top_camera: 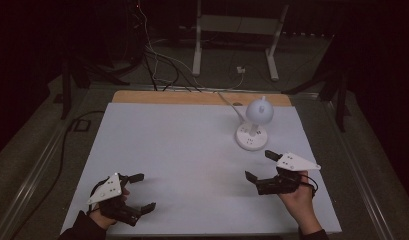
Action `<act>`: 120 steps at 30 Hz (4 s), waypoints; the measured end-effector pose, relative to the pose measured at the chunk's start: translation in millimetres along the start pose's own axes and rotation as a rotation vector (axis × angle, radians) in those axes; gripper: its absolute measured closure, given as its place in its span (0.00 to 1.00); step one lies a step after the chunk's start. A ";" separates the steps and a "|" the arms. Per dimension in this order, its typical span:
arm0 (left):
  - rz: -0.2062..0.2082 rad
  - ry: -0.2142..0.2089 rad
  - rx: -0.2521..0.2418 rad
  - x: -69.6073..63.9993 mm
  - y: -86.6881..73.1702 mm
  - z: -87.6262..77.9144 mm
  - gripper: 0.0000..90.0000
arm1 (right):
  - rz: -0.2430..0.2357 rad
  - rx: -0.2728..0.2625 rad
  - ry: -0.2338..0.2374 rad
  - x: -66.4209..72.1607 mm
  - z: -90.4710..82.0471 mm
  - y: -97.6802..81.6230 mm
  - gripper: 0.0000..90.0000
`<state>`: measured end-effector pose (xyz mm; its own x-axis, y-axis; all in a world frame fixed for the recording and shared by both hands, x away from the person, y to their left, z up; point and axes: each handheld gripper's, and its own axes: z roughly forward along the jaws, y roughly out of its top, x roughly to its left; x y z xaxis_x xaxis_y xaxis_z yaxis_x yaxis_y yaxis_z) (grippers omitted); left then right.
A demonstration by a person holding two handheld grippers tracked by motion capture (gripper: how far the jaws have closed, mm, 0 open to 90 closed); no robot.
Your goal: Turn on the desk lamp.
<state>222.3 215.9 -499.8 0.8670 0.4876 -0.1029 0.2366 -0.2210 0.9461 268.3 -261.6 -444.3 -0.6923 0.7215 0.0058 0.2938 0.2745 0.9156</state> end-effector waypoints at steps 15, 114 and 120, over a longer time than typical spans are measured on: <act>-0.005 0.004 -0.005 0.3 0.3 -0.2 0.00 | 0.056 0.001 -0.102 -25.0 10.0 7.3 0.00; -0.017 0.007 0.000 1.3 -0.8 -0.2 0.00 | 0.160 0.190 -0.288 -118.6 87.8 -27.0 1.00; -0.017 0.008 0.001 1.2 -1.0 -0.2 0.00 | 0.160 0.193 -0.290 -118.8 89.8 -28.1 1.00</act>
<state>223.0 216.9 -500.8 0.8593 0.4979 -0.1166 0.2517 -0.2134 0.9440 401.6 -298.0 -506.8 -0.4209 0.9071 0.0032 0.5204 0.2386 0.8199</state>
